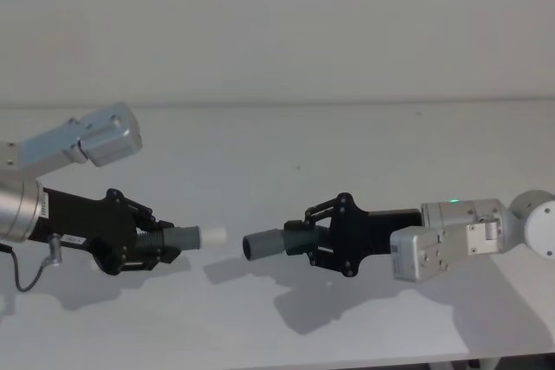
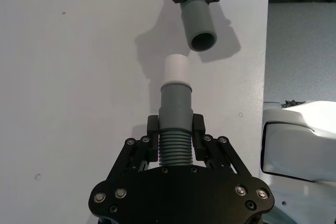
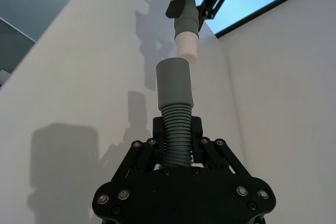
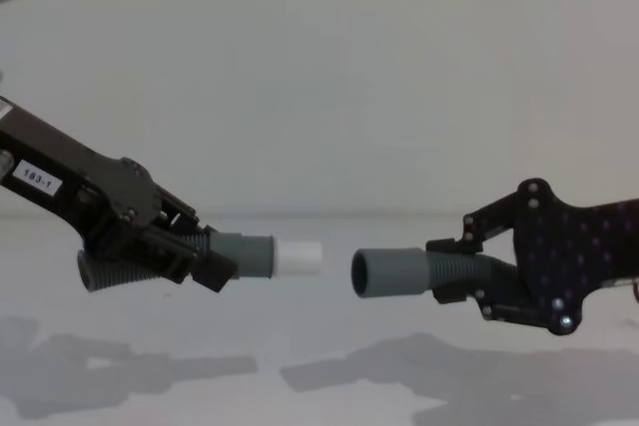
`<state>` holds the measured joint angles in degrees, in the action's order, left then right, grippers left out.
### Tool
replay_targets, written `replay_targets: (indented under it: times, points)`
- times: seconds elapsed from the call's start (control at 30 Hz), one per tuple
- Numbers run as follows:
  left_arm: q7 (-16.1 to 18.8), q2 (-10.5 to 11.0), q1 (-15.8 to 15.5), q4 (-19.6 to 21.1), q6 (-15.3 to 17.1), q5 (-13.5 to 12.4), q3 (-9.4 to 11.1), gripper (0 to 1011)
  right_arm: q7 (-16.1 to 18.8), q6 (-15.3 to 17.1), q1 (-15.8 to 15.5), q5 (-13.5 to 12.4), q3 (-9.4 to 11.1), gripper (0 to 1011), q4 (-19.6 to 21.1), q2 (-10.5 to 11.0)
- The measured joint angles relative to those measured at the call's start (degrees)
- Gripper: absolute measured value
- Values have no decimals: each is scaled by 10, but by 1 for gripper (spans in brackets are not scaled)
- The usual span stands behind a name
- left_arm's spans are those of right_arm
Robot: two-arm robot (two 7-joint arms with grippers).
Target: Use both hands to pick up one end of the pipe from the table, align the ends, and insert them.
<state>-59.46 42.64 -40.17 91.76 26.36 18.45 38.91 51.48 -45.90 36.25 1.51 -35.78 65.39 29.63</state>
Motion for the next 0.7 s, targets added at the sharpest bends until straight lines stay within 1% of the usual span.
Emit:
replay_targets:
  times: [0.1, 0.13, 0.33, 0.5, 0.7]
  points:
    - [0, 0, 0, 0, 0, 0, 0, 335, -11, 6, 1, 13, 0, 252, -3, -3]
    - [0, 0, 0, 0, 0, 0, 0, 335, -11, 6, 1, 13, 0, 252, -3, -3]
    - [0, 0, 0, 0, 0, 0, 0, 335, -29, 17, 2, 32, -1, 252, -8, -8]
    - [0, 0, 0, 0, 0, 0, 0, 335, -39, 23, 3, 40, -2, 252, -12, -11]
    - [0, 0, 0, 0, 0, 0, 0, 335, -46, 28, 2, 44, -2, 253, -12, -12]
